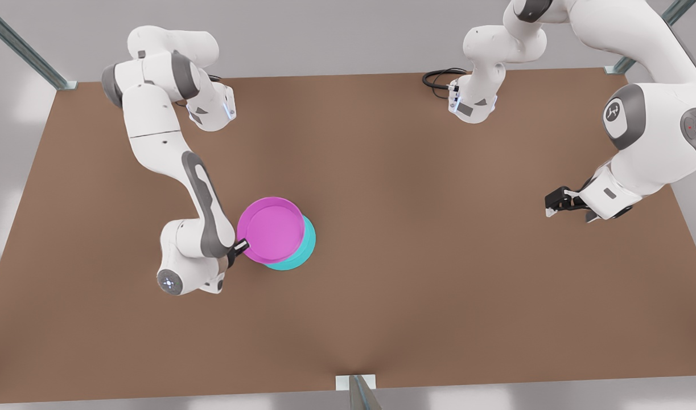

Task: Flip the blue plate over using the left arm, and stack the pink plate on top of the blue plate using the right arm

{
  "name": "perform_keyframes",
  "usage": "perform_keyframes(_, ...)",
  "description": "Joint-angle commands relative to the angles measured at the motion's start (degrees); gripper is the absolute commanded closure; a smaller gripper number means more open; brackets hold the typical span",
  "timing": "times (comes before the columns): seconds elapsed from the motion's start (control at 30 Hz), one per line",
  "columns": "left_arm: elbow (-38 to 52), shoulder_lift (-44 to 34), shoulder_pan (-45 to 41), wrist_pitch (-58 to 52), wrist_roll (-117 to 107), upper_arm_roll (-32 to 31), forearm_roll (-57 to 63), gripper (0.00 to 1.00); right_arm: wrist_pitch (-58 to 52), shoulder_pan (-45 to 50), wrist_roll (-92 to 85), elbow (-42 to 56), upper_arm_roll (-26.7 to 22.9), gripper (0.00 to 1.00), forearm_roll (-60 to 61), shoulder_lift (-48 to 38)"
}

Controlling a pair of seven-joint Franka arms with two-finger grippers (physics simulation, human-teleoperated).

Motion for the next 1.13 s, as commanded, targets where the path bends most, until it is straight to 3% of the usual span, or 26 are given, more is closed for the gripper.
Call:
perform_keyframes(0.0,0.01,0.04,0.0,0.0,0.0,0.0,0.0,0.0,0.53,0.47,0.06,-0.1,0.03,0.79,-0.33,0.03)
perform_keyframes(0.13,0.01,0.04,0.0,0.0,0.09,0.0,0.0,0.0,0.97,0.74,0.06,0.08,0.03,0.79,-0.42,0.74)
perform_keyframes(0.2,0.01,0.04,0.0,0.0,0.17,0.0,0.0,0.0,0.97,0.74,0.06,0.17,0.03,0.42,-0.51,0.91)
perform_keyframes(0.23,0.01,0.04,0.0,0.0,0.26,0.0,0.0,0.0,0.97,0.74,1.37,0.17,0.03,0.3,-0.51,0.91)
perform_keyframes(0.33,0.01,0.22,0.0,0.0,0.7,0.09,0.0,0.0,0.97,0.82,2.78,0.25,0.03,0.18,-0.6,0.91)
perform_keyframes(0.4,-0.08,0.22,0.0,0.0,0.79,0.09,0.09,0.0,0.97,0.82,2.78,0.25,0.03,0.17,-0.6,0.91)
perform_keyframes(0.53,0.01,0.22,0.0,0.0,0.88,0.18,0.09,0.0,-0.79,0.65,2.6,-0.1,-0.06,0.0,-0.77,-2.51)
perform_keyframes(0.63,-0.17,0.31,0.0,0.09,0.88,0.26,0.09,0.0,-6.67,0.3,5.76,-0.8,-0.24,0.0,-3.05,-11.56)
perform_keyframes(0.7,-0.08,0.31,0.0,0.18,0.88,0.35,0.09,0.0,-13.53,-1.28,17.19,2.88,-0.41,0.0,-16.05,-23.95)
perform_keyframes(0.77,-0.08,0.31,0.0,0.26,0.88,0.53,0.0,0.0,-16.43,-6.38,30.28,5.79,-0.32,0.0,-23.54,-29.32)
perform_keyframes(1.1,-0.17,0.04,0.09,0.18,0.88,0.7,0.09,0.0,-15.2,-10.78,30.29,5.79,-0.41,0.0,-25.03,-31.43)
